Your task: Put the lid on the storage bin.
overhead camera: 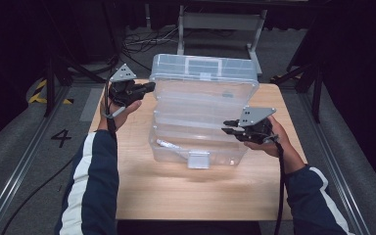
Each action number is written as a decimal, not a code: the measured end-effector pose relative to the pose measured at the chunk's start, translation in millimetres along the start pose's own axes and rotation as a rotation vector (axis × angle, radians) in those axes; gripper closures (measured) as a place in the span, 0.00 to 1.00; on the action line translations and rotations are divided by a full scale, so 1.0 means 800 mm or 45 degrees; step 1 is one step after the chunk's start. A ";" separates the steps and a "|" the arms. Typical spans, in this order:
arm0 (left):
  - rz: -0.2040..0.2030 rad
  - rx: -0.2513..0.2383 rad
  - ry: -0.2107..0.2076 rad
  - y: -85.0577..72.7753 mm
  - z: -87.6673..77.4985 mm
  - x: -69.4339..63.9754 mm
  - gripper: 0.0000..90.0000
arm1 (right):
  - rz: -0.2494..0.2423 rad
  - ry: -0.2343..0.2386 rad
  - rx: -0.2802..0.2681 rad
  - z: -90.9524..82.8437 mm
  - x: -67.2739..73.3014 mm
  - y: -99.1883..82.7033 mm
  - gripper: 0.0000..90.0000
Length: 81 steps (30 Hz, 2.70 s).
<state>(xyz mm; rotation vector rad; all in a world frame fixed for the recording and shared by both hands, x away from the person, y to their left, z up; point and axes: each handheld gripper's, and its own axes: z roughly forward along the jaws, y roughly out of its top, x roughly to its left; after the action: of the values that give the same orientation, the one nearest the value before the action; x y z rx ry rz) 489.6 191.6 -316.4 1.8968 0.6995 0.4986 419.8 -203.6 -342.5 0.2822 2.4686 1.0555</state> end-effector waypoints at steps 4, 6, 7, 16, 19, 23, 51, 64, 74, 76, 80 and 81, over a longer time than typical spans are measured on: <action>0.012 0.001 -0.011 -0.003 -0.004 -0.003 1.00 | 0.002 -0.011 0.001 -0.003 0.002 -0.002 0.84; 0.013 -0.001 -0.019 -0.006 -0.005 -0.006 1.00 | 0.013 -0.012 -0.001 -0.006 0.003 -0.003 0.84; 0.019 -0.002 -0.013 -0.007 -0.006 -0.007 1.00 | 0.017 -0.014 -0.012 -0.010 0.003 -0.003 0.84; 0.085 0.049 -0.057 -0.022 -0.018 -0.017 1.00 | 0.118 -0.024 -0.056 -0.042 0.000 -0.019 0.83; 0.095 0.054 -0.050 -0.024 -0.018 -0.020 1.00 | 0.131 -0.044 -0.060 -0.052 0.000 -0.024 0.83; 0.111 0.063 -0.056 -0.026 -0.018 -0.023 1.00 | 0.136 -0.056 -0.052 -0.057 -0.001 -0.028 0.83; 0.150 0.143 -0.082 -0.071 -0.034 -0.049 1.00 | 0.252 -0.152 -0.002 -0.074 -0.018 -0.063 0.81; 0.167 0.177 -0.084 -0.083 -0.033 -0.055 1.00 | 0.293 -0.184 0.013 -0.071 -0.019 -0.076 0.78; 0.171 0.191 -0.090 -0.090 -0.031 -0.057 1.00 | 0.328 -0.204 0.024 -0.064 -0.025 -0.085 0.74; 0.172 0.197 -0.091 -0.092 -0.030 -0.057 1.00 | 0.330 -0.200 0.031 -0.062 -0.026 -0.087 0.73; 0.166 0.200 -0.101 -0.095 -0.030 -0.058 1.00 | 0.332 -0.193 0.042 -0.059 -0.024 -0.088 0.73; 0.170 0.211 -0.094 -0.097 -0.031 -0.059 1.00 | 0.329 -0.197 0.046 -0.058 -0.023 -0.088 0.72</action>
<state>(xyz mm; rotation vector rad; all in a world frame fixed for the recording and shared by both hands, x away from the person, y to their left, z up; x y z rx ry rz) 420.2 201.6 -378.6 2.1165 0.5831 0.4634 413.5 -288.1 -359.3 0.6832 2.3573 1.0471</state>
